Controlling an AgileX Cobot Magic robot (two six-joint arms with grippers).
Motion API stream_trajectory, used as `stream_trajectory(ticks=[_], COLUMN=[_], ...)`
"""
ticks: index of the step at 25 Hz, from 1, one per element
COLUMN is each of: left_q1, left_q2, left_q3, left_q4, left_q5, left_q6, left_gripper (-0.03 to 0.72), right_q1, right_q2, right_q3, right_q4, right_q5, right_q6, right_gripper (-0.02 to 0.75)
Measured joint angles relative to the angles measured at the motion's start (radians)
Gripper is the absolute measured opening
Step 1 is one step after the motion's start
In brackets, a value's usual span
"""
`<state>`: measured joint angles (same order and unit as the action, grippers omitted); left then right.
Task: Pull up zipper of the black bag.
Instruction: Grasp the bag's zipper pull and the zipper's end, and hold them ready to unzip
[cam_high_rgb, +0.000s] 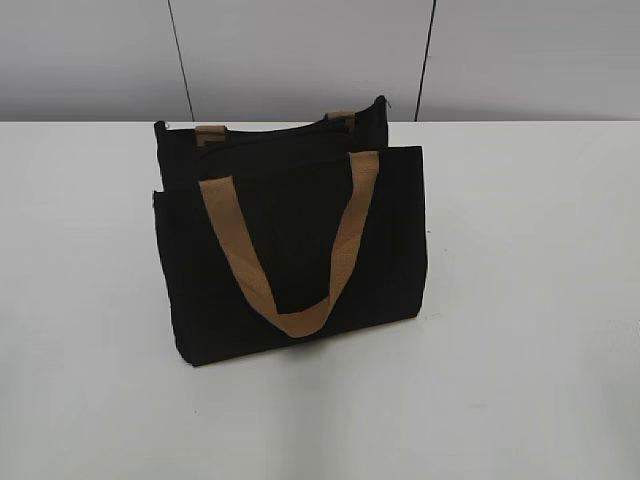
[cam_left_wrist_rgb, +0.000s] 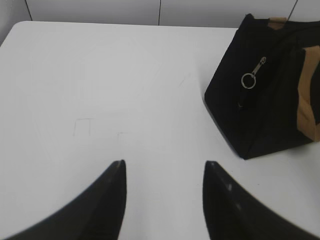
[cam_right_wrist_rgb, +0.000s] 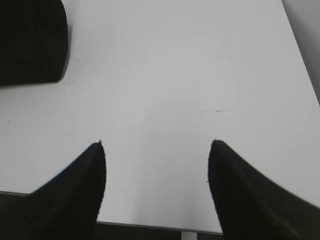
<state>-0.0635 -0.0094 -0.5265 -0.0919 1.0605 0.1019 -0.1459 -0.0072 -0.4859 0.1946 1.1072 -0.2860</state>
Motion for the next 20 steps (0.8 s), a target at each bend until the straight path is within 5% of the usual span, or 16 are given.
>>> stream_trajectory(ticks=[20], left_q1=[0.000], left_q2=[0.000], left_q3=[0.000], left_q4=[0.000], left_q5=[0.000], left_q6=[0.000], left_gripper=[0.375], right_q1=[0.000], right_q2=[0.000], right_q3=[0.000], right_q4=[0.000], right_q5=[0.000], right_q6=[0.000], right_gripper=[0.498])
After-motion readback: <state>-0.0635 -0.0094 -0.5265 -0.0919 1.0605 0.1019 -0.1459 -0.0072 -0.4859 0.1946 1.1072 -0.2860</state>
